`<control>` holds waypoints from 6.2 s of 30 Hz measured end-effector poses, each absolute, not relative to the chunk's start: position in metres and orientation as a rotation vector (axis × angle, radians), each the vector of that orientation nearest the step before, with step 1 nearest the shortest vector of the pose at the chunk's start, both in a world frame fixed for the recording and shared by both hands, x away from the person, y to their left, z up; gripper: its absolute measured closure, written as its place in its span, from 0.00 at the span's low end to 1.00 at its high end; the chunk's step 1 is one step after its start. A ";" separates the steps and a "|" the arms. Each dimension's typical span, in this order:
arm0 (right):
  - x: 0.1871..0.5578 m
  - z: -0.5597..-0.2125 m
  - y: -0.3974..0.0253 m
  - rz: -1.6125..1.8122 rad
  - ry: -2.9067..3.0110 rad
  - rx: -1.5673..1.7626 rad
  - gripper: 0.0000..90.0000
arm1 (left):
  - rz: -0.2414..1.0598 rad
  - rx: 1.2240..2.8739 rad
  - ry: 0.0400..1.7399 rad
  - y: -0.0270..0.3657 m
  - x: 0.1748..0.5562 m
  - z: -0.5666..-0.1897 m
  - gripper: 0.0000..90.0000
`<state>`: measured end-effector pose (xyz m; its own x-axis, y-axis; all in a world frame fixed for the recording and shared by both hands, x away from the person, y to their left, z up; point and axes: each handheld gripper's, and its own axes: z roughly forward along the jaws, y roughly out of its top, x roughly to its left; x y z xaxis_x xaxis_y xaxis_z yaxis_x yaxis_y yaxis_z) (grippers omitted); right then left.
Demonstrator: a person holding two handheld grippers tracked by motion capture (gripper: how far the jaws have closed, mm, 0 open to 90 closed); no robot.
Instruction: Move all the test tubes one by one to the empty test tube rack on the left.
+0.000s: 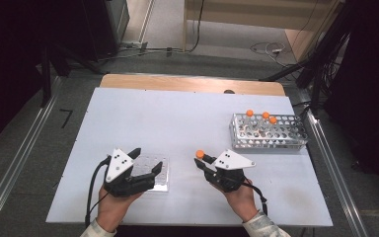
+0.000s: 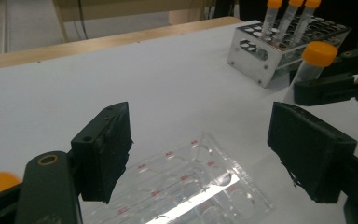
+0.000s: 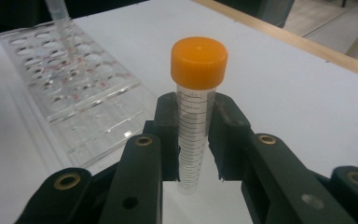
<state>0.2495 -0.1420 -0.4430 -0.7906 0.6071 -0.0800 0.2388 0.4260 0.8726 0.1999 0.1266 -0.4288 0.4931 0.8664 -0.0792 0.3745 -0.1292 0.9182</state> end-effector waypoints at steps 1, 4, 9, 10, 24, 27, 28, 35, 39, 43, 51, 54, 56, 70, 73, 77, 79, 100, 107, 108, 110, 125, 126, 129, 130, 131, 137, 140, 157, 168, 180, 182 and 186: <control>0.248 -0.444 -0.140 1.312 2.314 0.707 0.80 | 0.594 1.723 1.050 0.123 0.201 -0.430 0.25; 0.245 -0.448 -0.133 1.300 2.345 0.669 0.80 | 0.572 1.737 1.016 0.109 0.202 -0.431 0.27; 0.240 -0.451 -0.124 1.287 2.387 0.628 0.80 | 0.530 1.768 0.952 0.092 0.201 -0.434 0.33; 0.239 -0.451 -0.123 1.288 2.391 0.615 0.80 | 0.517 1.770 0.942 0.090 0.201 -0.435 0.36; 0.230 -0.451 -0.111 1.287 2.439 0.538 0.80 | 0.464 1.796 0.848 0.080 0.198 -0.439 0.74; 0.229 -0.451 -0.111 1.289 2.438 0.540 0.80 | 0.467 1.797 0.850 0.081 0.198 -0.439 0.77; 0.230 -0.451 -0.111 1.291 2.438 0.539 0.80 | 0.469 1.794 0.849 0.080 0.198 -0.439 0.77; 0.233 -0.450 -0.113 1.303 2.439 0.555 0.49 | 0.483 1.744 0.853 0.088 0.197 -0.432 0.78; 0.238 -0.449 -0.117 1.314 2.445 0.580 0.37 | 0.517 1.668 0.877 0.105 0.196 -0.417 0.78; 0.240 -0.449 -0.121 1.325 2.437 0.600 0.36 | 0.562 1.600 0.918 0.126 0.195 -0.403 0.78; 0.243 -0.448 -0.124 1.321 2.423 0.619 0.35 | 0.649 1.546 1.016 0.167 0.188 -0.386 0.78; 0.244 -0.448 -0.125 1.315 2.420 0.630 0.36 | 0.702 1.545 1.067 0.182 0.187 -0.385 0.78; 0.244 -0.448 -0.125 1.316 2.416 0.636 0.36 | 0.728 1.550 1.095 0.190 0.187 -0.386 0.78; 0.245 -0.448 -0.126 1.311 2.416 0.646 0.37 | 0.823 1.646 1.131 0.189 0.190 -0.396 0.78; 0.245 -0.448 -0.126 1.313 2.413 0.643 0.37 | 0.829 1.672 1.141 0.187 0.191 -0.397 0.78; 0.245 -0.448 -0.126 1.307 2.420 0.645 0.37 | 0.812 1.703 1.171 0.188 0.196 -0.404 0.78; 0.245 -0.448 -0.126 1.309 2.418 0.645 0.37 | 0.789 1.722 1.192 0.188 0.200 -0.410 0.78; 0.245 -0.448 -0.127 1.308 2.411 0.655 0.38 | 0.777 1.735 1.188 0.182 0.200 -0.416 0.56; 0.253 -0.445 -0.137 1.301 2.360 0.731 0.38 | 0.746 1.662 1.174 0.178 0.198 -0.415 0.29; 0.255 -0.444 -0.140 1.302 2.345 0.748 0.38 | 0.720 1.658 1.169 0.178 0.198 -0.415 0.28; 0.259 -0.442 -0.147 1.303 2.320 0.775 0.38 | 0.685 1.651 1.164 0.176 0.199 -0.416 0.27; 0.286 -0.431 -0.197 1.230 2.127 0.987 0.38 | 0.630 1.685 1.147 0.166 0.201 -0.424 0.22; 0.288 -0.430 -0.201 1.225 2.109 1.001 0.38 | 0.628 1.685 1.147 0.166 0.201 -0.424 0.22; 0.293 -0.426 -0.215 1.211 2.066 1.034 0.38 | 0.631 1.687 1.146 0.166 0.201 -0.425 0.21; 0.294 -0.425 -0.220 1.199 2.049 1.047 0.38 | 0.635 1.688 1.147 0.166 0.201 -0.425 0.21; 0.296 -0.424 -0.225 1.188 2.034 1.059 0.38 | 0.636 1.689 1.146 0.166 0.201 -0.425 0.21; 0.307 -0.420 -0.257 1.154 1.934 1.153 0.39 | 0.642 1.693 1.142 0.164 0.201 -0.426 0.19; 0.311 -0.420 -0.269 1.140 1.899 1.181 0.39 | 0.643 1.695 1.139 0.163 0.201 -0.426 0.19; 0.342 -0.437 -0.303 1.095 1.762 1.309 0.46 | 0.625 1.694 1.133 0.160 0.201 -0.425 0.16; 0.359 -0.454 -0.307 1.053 1.754 1.331 0.61 | 0.623 1.698 1.130 0.160 0.201 -0.425 0.16; 0.365 -0.458 -0.307 1.057 1.769 1.312 0.79 | 0.624 1.698 1.128 0.159 0.201 -0.425 0.14; 0.363 -0.455 -0.308 1.074 1.752 1.306 0.79 | 0.622 1.692 1.128 0.160 0.201 -0.425 0.14; 0.357 -0.446 -0.309 1.101 1.715 1.283 0.79 | 0.615 1.695 1.128 0.160 0.201 -0.425 0.13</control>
